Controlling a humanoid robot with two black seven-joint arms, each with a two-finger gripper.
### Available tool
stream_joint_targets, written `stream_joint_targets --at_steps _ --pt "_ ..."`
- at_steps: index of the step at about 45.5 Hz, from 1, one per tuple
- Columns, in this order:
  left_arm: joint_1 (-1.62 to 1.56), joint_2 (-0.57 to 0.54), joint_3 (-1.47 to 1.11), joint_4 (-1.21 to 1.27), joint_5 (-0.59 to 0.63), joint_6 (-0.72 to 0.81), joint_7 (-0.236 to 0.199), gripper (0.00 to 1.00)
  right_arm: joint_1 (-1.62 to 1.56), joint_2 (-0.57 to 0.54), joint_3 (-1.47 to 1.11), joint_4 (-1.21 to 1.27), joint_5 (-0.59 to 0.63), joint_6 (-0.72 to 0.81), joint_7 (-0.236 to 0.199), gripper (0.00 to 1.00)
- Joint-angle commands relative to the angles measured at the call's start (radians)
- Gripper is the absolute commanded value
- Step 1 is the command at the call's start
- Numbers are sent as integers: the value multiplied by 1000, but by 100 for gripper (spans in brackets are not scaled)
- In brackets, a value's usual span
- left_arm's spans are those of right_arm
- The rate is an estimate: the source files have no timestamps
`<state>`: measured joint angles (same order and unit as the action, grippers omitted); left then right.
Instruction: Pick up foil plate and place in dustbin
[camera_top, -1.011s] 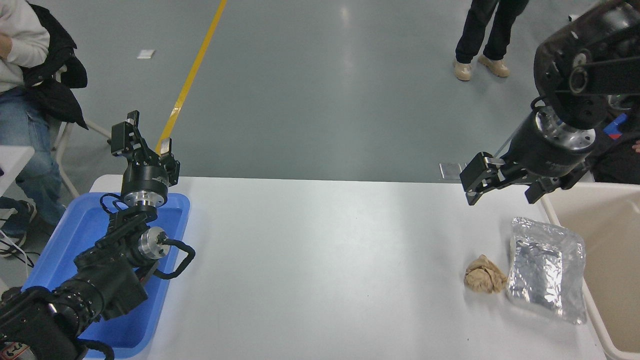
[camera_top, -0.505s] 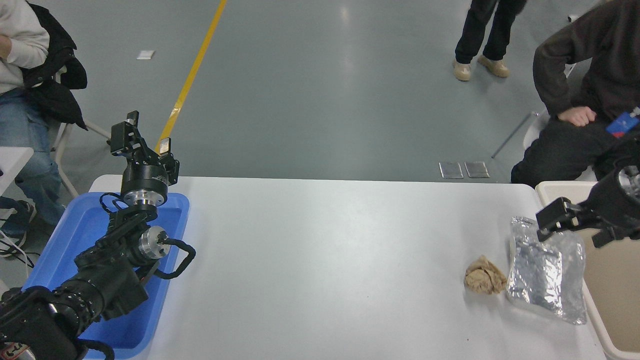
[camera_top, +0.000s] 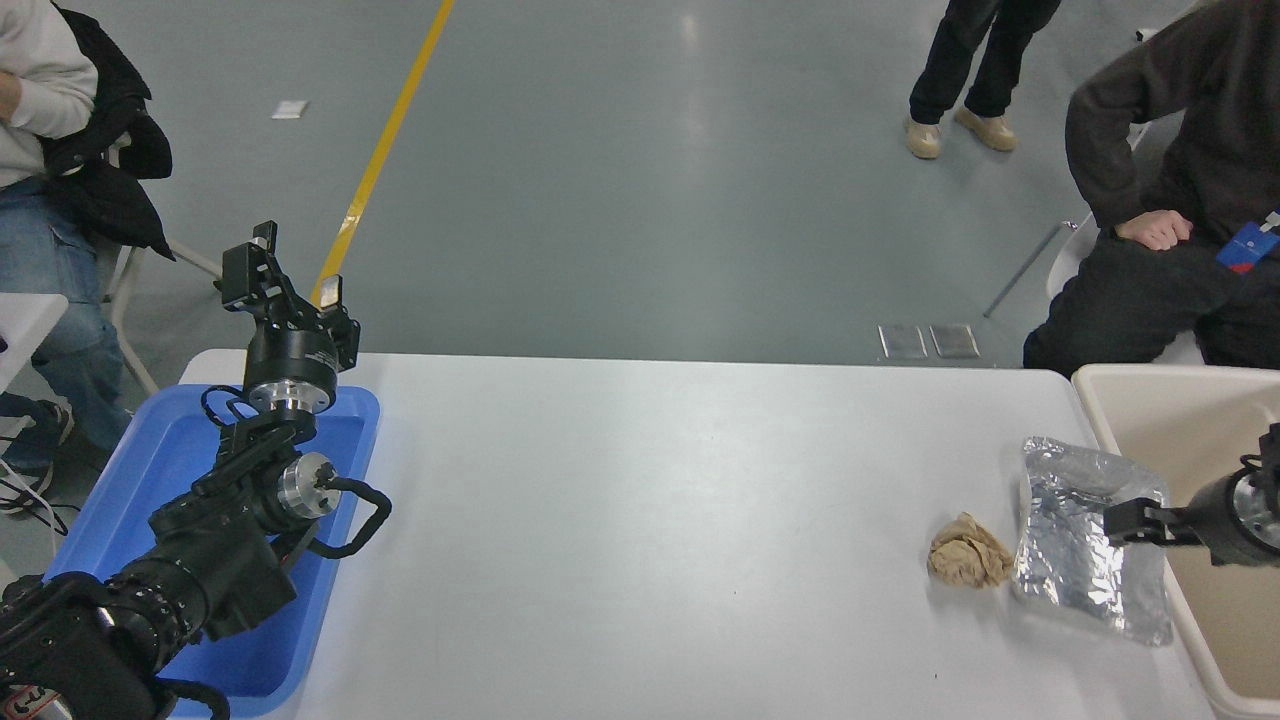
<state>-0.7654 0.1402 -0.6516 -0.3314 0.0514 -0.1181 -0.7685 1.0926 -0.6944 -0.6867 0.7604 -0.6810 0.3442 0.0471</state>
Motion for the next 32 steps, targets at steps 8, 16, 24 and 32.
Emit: stream_joint_targets --at_steps 8,16,24,32 --pt "2 1 0 0 1 0 0 100 -229 76 147 -193 -2 -94 0 99" --pt "0 1 0 0 1 0 0 100 -241 78 180 -213 0 -105 0 74" --pt "2 1 0 0 -1 0 0 100 -258 79 190 -233 3 -110 4 27" --pt "0 -1 0 0 1 0 0 100 -250 79 197 -227 5 -110 17 0"
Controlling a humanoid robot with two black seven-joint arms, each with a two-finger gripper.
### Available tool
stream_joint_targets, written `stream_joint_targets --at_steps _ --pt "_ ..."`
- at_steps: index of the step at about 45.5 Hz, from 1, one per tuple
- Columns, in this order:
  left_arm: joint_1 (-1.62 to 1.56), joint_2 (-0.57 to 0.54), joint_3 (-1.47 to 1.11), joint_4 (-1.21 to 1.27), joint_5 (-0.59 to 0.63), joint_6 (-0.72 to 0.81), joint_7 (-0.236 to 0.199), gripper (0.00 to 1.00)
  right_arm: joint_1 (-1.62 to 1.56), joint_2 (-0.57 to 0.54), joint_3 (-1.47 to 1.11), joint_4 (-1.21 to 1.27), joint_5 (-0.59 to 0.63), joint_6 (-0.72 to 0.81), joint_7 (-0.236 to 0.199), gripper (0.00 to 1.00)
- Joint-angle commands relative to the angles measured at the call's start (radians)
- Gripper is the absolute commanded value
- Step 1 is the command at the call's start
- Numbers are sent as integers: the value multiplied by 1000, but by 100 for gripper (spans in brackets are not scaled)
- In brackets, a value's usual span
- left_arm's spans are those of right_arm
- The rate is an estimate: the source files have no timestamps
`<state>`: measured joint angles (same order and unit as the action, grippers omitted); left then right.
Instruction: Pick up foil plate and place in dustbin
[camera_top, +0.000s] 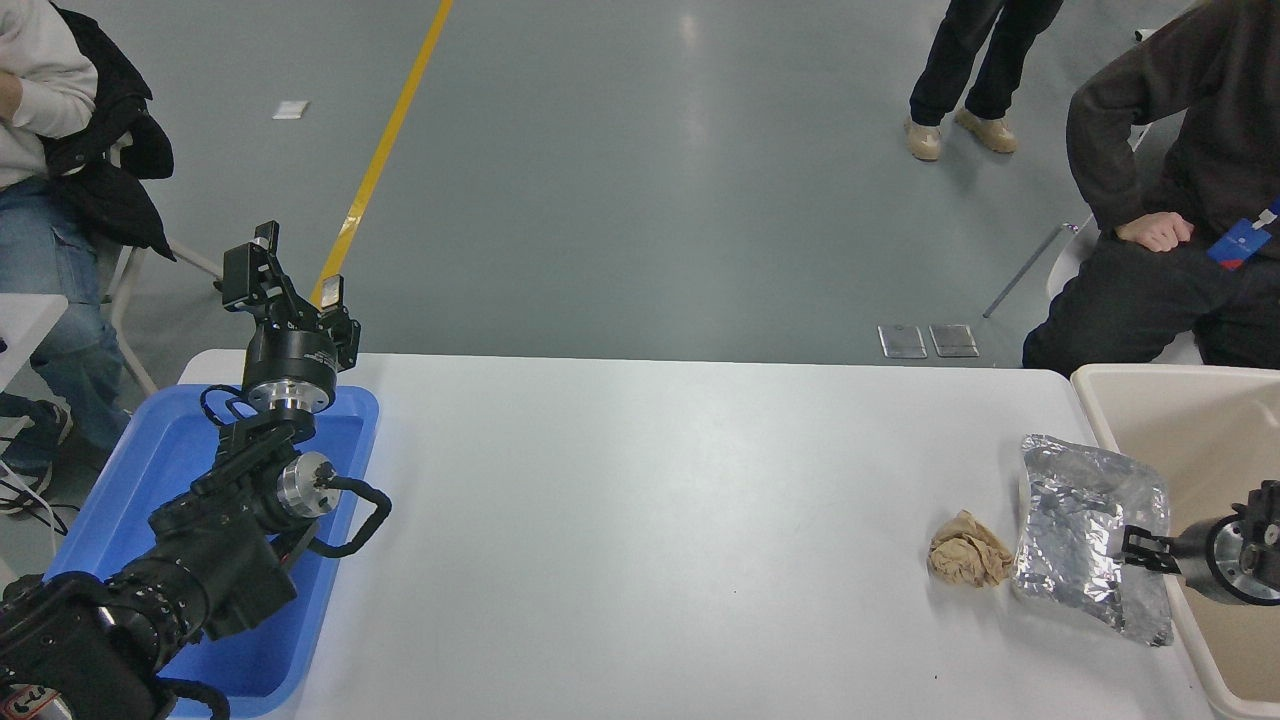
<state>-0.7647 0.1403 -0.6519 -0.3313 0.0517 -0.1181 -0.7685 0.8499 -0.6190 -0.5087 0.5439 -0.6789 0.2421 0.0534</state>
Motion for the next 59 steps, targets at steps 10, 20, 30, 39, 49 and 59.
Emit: stream_joint_targets --at_steps 10,20,30,39,49,59 --pt "-1 -1 0 0 0 0 0 100 55 -13 6 -13 -7 14 31 0" --pt "-1 -1 0 0 0 0 0 100 230 -126 -7 68 -16 127 34 0" --pt "-1 -1 1 0 0 0 0 100 517 -188 -141 177 -60 244 37 0" --pt "-1 -1 1 0 0 0 0 100 828 -160 -411 292 -71 295 72 0" --pt "-1 -1 0 0 0 0 0 100 1178 -151 -547 550 -76 396 79 0" --pt "1 1 0 0 0 0 2 100 1304 -136 -533 579 -119 543 72 0"
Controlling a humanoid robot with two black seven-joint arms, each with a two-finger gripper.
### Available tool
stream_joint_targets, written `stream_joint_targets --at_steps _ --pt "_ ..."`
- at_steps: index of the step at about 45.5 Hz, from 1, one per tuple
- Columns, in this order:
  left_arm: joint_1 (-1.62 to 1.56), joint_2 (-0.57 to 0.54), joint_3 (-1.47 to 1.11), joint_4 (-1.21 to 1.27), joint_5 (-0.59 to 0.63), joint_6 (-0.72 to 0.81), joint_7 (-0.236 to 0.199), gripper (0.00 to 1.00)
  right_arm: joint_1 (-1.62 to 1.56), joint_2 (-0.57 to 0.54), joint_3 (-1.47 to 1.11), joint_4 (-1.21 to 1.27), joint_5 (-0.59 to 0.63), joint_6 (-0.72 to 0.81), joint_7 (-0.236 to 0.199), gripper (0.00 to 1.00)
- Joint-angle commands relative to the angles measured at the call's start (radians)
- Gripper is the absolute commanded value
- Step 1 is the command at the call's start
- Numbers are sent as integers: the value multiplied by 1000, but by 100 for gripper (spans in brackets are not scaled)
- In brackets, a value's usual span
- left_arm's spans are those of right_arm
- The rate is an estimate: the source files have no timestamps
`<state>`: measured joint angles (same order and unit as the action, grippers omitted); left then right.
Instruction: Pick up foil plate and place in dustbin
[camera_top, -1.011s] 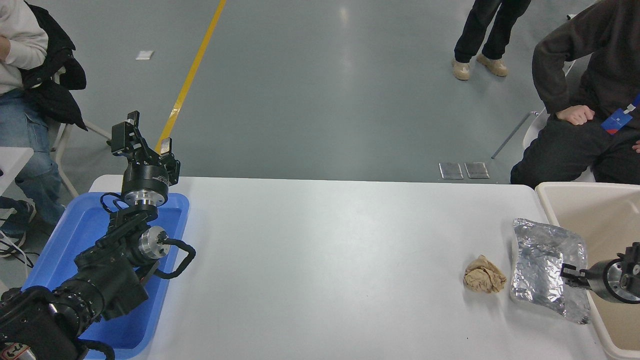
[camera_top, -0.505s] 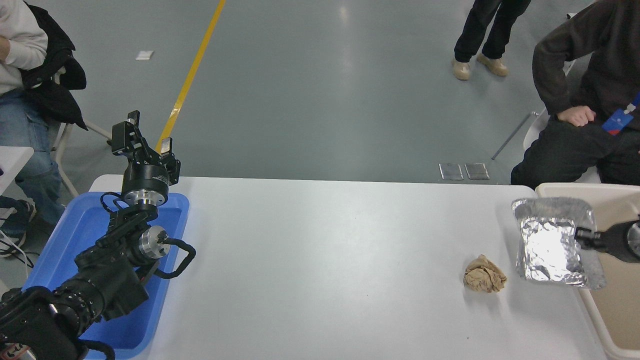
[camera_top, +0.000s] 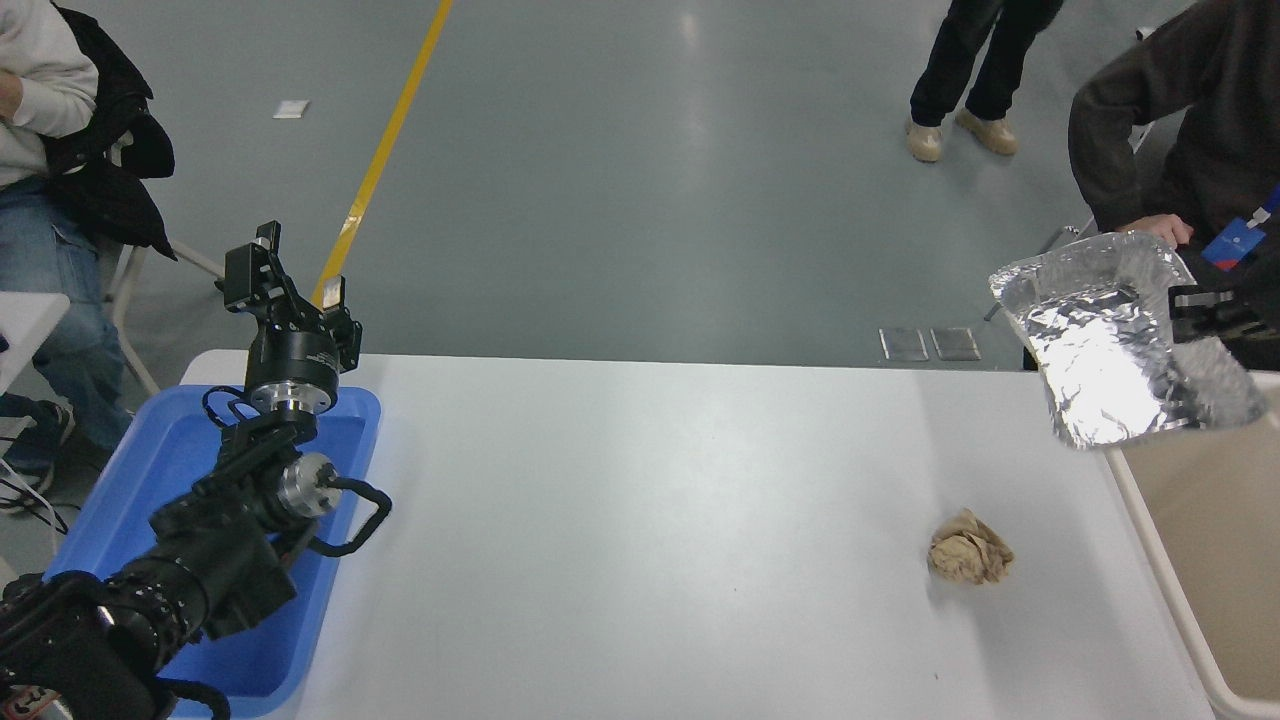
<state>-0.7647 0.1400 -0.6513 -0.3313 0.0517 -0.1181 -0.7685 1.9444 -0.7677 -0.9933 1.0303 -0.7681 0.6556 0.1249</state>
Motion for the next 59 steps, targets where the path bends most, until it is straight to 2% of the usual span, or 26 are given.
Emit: stream_joint_targets --at_steps 1,23,29,46,59 --pt "1 1 -1 0 0 0 2 100 215 15 -48 93 -30 130 1 0" --pt "1 6 -1 0 0 0 2 100 318 39 -64 102 -25 130 -24 0" --pt "1 6 -1 0 0 0 2 100 326 25 -62 119 -26 130 -67 0" --pt "1 6 1 0 0 0 2 100 286 -45 -80 139 -37 130 -96 0" --pt "-1 4 2 0 0 0 0 100 -5 -143 -21 -125 -198 130 -85 0"
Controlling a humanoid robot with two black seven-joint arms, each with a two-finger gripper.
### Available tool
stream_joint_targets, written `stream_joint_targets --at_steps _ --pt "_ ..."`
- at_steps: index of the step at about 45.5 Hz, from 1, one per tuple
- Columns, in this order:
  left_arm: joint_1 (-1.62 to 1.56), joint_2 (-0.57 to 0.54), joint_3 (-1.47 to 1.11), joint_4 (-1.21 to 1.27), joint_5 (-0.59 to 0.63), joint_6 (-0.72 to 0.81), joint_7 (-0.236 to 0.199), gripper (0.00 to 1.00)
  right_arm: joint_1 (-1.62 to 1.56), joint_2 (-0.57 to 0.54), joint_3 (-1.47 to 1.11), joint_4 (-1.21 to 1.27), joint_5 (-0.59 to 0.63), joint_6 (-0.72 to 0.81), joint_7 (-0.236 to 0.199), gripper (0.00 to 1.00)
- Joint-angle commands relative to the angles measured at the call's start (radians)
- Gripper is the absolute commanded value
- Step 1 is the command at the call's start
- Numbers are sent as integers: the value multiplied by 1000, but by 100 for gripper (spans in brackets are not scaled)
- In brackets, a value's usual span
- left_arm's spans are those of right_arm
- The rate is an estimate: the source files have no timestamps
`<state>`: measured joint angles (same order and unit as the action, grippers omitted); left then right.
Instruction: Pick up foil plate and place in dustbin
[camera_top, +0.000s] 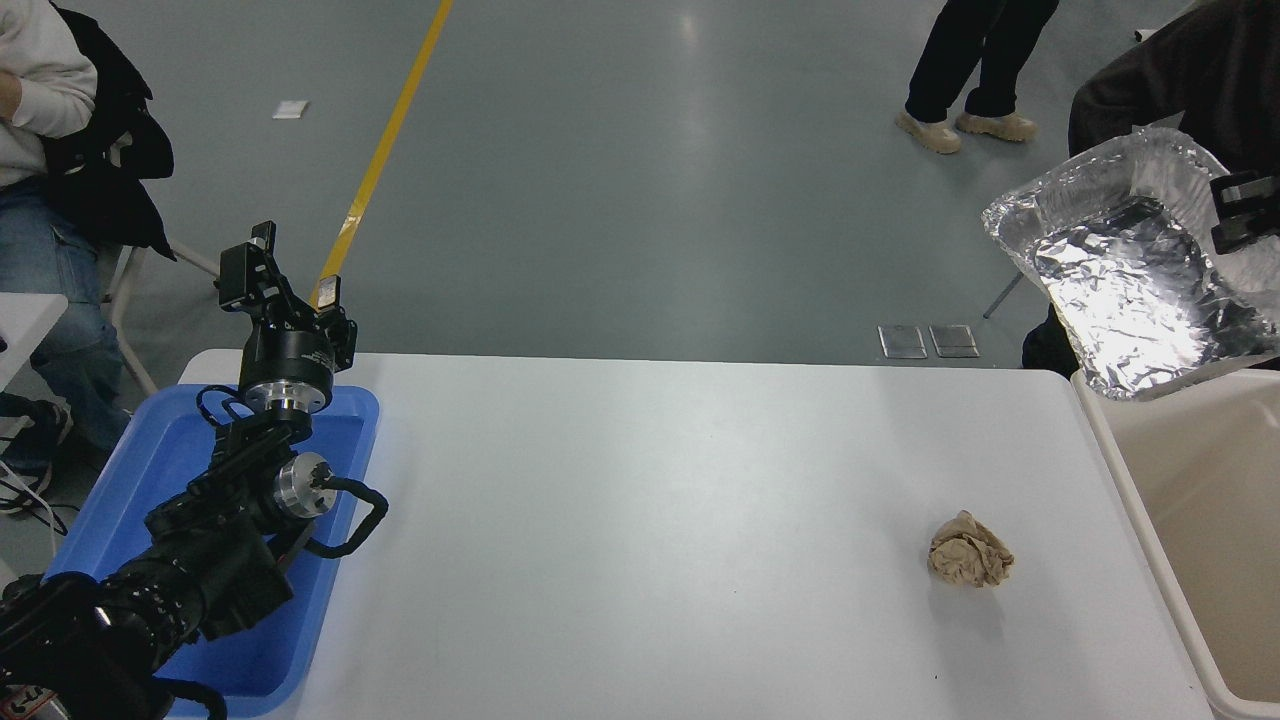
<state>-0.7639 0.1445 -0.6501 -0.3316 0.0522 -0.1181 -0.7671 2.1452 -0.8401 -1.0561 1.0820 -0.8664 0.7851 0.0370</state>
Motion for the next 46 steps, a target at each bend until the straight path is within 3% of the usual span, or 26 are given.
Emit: stream_joint_targets --at_steps 1,14,25,36,46 --pt "-2 0 3 0 0 0 -1 100 -241 -74 51 -203 -111 -10 4 0" --pt "-2 -2 3 0 0 0 -1 100 -672 -85 232 -398 -155 -243 20 0" --pt "-2 -2 1 0 0 0 -1 100 -1062 71 309 -623 -140 -590 14 0" --pt "-2 -3 1 0 0 0 -1 100 -1295 145 475 -767 -123 -708 11 0" --pt "-2 -3 1 0 0 0 -1 100 -1323 164 508 -774 -122 -734 11 0"
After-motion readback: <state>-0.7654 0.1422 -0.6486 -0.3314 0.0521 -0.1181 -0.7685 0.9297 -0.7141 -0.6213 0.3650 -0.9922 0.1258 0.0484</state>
